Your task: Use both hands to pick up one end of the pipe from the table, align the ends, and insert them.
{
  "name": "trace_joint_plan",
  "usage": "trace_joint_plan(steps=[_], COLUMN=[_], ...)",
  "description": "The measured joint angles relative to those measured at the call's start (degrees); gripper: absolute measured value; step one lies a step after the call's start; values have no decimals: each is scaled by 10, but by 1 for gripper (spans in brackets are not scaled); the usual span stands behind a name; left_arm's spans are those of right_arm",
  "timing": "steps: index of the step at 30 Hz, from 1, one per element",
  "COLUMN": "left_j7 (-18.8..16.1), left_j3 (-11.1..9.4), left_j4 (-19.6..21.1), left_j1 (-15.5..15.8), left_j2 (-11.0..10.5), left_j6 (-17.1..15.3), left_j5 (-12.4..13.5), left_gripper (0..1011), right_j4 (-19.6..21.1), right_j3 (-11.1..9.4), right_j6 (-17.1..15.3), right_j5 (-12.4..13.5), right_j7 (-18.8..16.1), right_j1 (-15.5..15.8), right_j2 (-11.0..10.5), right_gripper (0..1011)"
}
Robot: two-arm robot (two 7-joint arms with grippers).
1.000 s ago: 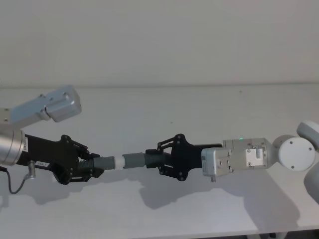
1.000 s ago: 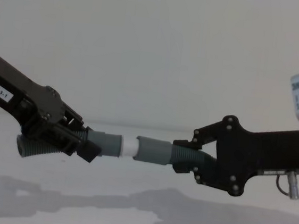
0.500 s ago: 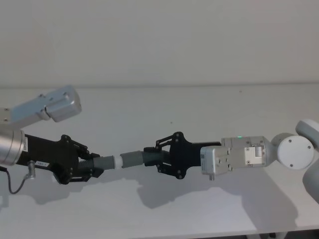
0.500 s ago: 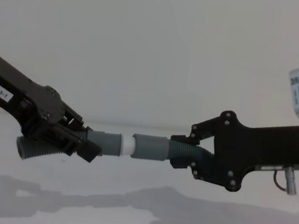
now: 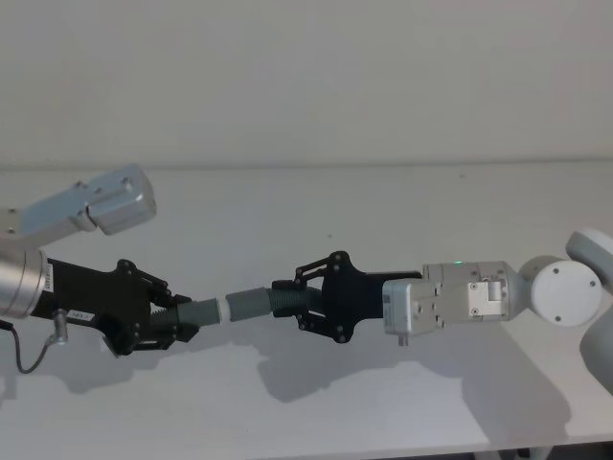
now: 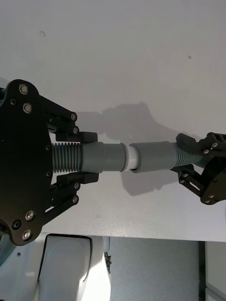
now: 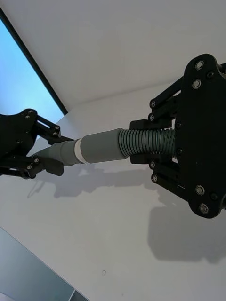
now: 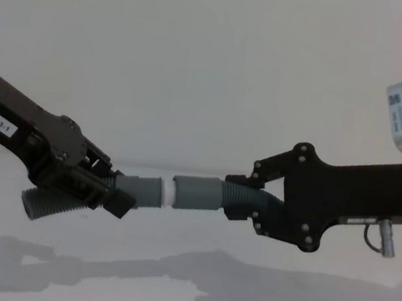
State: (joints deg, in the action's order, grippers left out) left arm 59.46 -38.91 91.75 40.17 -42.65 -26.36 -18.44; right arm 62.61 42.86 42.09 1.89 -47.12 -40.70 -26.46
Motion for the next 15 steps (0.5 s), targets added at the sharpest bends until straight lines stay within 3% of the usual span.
trace_joint_plan(steps=[15], left_j7=[0], left_j3=[0], left_j4=[0], left_j1=[0], left_j2=[0], left_j6=[0], left_j5=[0], left_gripper=[335], right_j4=[5], right_j3=[-1], right_j6=[-3], right_j5=[2], right_j7=[1], right_j1=[2], right_j2=[0], right_gripper=[252])
